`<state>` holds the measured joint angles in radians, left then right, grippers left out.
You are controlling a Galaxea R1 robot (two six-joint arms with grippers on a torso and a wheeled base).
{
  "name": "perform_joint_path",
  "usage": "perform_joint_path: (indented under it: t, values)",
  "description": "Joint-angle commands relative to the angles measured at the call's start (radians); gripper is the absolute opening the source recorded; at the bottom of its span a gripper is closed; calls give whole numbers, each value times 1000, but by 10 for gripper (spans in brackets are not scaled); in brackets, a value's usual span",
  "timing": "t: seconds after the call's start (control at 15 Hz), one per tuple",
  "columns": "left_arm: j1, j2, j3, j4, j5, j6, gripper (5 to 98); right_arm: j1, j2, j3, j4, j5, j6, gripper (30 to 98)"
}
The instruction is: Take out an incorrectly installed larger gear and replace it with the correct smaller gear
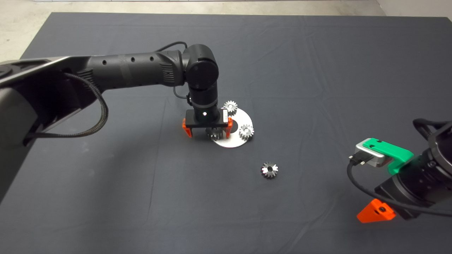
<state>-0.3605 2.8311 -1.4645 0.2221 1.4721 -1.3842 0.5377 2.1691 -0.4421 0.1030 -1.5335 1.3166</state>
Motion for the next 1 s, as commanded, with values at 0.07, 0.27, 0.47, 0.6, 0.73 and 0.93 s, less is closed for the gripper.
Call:
perform_joint_path:
  t: [0.07,0.27,0.47,0.6,0.73,0.93]
  values:
    - [-15,1,-8,14,-9,11,984,19,-5,5,35,-91,1,976]
    - [-15,0,-11,14,-31,30,946,19,-4,5,35,-91,1,976]
    - [-17,2,-9,14,-38,36,905,19,-5,5,35,-91,1,976]
    - [-17,2,-8,14,-52,36,899,19,-4,5,35,-91,1,976]
    - [-17,2,-9,14,-56,39,846,19,-5,6,35,-91,1,976]
    - [-18,3,-9,14,-58,50,799,19,-4,7,35,-91,1,976]
